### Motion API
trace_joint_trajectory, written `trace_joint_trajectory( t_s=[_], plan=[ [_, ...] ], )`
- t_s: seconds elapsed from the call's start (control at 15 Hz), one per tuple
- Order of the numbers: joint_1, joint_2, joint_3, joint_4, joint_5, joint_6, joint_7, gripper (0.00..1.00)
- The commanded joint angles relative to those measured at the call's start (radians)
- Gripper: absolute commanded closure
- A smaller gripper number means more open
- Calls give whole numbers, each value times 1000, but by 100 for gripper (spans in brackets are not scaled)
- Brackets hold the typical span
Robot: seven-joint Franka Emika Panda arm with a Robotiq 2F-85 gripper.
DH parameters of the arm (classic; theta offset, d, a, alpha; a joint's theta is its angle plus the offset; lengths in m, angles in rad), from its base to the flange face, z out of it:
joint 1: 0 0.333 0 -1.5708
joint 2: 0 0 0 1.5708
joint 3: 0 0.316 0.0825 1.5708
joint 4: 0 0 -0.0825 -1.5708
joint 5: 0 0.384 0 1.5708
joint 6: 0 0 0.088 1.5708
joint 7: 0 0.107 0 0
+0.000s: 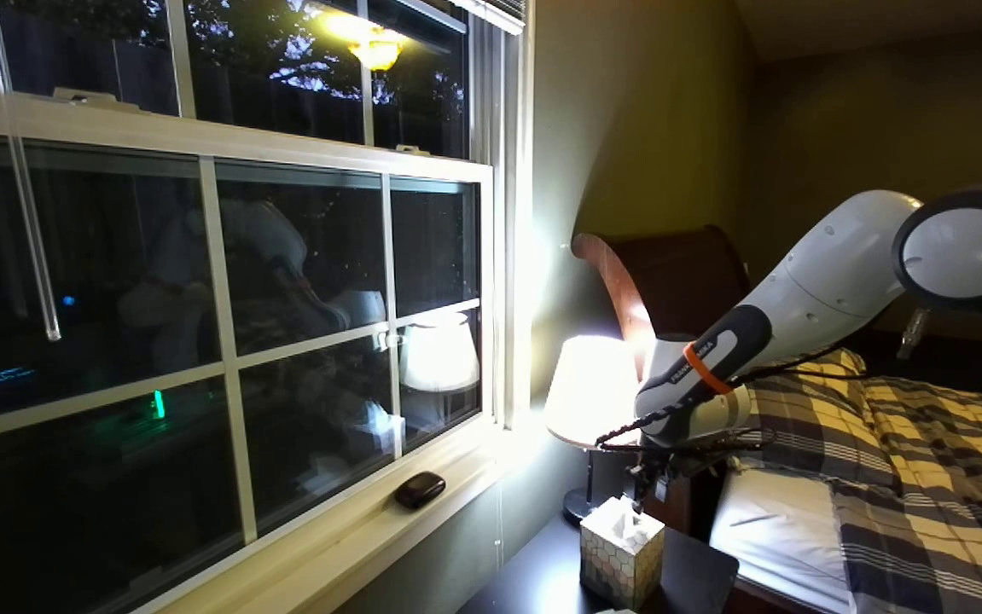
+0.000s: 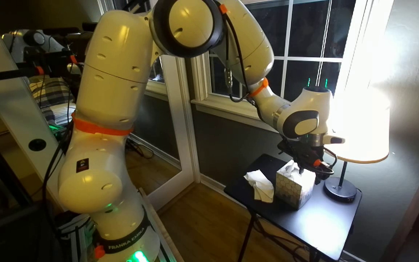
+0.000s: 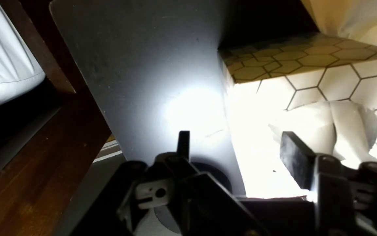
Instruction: Put the tissue box on the windowsill.
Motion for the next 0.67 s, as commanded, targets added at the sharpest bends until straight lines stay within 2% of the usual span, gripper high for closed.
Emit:
trace_joint_trajectory(
  t_s=[0.0, 0.13, 0.27, 0.4, 0.47, 0.6],
  plan=[
    [-37, 41, 39, 32, 9, 21, -53, 27],
    [-41, 52, 47, 40, 6, 21, -63, 33],
    [-42, 60, 51, 46, 3, 21, -69, 44],
    [-42, 68, 53, 52, 0, 21, -72, 47],
    [-41, 71, 53, 55, 0, 21, -71, 54],
    [-41, 76, 53, 60, -2, 19, -71, 53]
  ],
)
